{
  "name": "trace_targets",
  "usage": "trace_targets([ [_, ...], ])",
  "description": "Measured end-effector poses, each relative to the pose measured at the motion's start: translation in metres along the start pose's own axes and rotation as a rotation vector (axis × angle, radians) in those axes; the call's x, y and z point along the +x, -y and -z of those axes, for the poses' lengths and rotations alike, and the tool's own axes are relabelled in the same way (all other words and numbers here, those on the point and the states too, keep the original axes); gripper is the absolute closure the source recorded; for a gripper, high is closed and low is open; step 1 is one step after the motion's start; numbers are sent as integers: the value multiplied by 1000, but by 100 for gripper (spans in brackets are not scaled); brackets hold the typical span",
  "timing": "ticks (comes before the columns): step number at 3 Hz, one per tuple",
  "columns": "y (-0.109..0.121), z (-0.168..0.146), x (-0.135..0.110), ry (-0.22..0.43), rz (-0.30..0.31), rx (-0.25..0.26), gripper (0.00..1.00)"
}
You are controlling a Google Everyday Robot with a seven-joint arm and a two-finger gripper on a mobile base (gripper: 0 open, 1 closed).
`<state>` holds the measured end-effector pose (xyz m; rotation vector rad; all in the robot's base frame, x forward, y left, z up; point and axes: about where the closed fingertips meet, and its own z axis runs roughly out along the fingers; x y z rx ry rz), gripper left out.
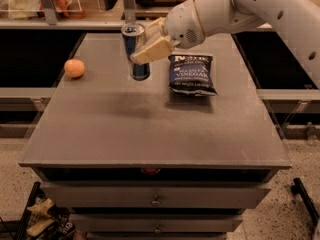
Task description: Move redbull can near orange
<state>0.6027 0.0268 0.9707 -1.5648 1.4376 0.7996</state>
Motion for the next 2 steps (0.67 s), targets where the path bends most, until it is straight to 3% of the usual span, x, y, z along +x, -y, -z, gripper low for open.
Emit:
trace_targets([
  [1,25,-13,-6,-10,-35,117,100],
  [2,50,-36,-9,-21,-67,160,100],
])
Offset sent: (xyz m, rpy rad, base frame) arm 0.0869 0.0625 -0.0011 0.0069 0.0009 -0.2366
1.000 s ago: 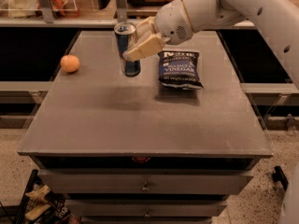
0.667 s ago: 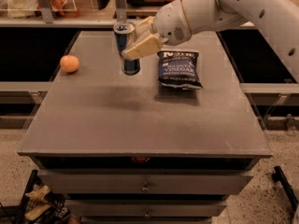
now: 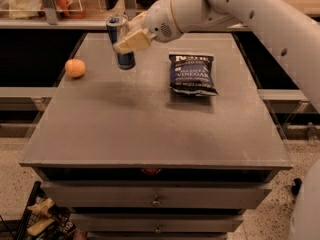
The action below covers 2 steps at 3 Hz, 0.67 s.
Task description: Move redbull can near orange
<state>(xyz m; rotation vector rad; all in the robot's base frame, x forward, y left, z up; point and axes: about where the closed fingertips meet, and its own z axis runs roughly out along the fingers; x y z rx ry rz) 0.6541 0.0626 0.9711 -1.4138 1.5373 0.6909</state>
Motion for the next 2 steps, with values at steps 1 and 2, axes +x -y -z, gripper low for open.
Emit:
trace_targets([
  [1,16,-36,-3,1,-18,-30,100],
  [2,25,-70,-3,-3,-25,-86,100],
])
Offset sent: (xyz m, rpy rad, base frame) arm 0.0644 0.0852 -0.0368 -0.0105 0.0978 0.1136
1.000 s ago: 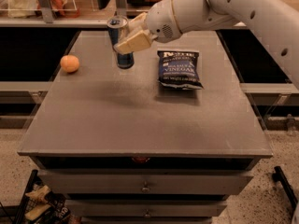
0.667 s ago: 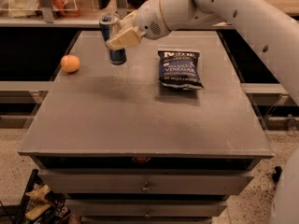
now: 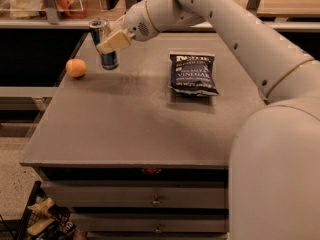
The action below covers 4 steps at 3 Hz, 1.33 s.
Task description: Move redbull can near orange
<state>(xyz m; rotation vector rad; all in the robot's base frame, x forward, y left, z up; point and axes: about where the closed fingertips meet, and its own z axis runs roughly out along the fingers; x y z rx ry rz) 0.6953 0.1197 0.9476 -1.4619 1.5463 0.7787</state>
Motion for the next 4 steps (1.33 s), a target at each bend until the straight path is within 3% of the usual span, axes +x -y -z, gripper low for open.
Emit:
trace_targets([
  [3,8,-65,4,-10,19,-97,100],
  [4,6,-77,2,4,37,-106,83],
])
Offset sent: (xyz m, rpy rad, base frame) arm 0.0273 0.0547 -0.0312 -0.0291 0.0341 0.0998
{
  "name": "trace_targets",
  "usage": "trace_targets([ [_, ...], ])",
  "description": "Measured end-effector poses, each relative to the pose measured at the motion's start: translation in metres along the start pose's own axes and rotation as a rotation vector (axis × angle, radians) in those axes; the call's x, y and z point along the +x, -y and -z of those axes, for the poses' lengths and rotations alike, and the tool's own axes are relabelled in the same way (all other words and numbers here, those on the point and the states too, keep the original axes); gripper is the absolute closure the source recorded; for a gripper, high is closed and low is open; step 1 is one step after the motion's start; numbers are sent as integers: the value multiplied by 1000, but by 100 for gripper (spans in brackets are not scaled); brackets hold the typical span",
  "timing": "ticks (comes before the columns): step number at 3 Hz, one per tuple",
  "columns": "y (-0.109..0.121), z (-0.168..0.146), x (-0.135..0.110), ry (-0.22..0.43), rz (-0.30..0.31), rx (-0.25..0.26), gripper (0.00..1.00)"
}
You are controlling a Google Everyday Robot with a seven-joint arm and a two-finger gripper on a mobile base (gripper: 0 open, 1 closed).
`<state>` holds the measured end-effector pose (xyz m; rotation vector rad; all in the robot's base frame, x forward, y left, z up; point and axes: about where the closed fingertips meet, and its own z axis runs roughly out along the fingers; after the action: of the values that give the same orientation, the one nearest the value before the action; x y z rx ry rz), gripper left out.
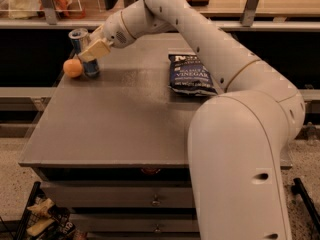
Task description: Move redbull can near orange
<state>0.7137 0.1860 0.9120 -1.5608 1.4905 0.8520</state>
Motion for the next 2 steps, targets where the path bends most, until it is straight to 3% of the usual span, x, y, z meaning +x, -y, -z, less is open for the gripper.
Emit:
trace_targets([
  [2,-4,-10,-1,13,22,-12,36],
])
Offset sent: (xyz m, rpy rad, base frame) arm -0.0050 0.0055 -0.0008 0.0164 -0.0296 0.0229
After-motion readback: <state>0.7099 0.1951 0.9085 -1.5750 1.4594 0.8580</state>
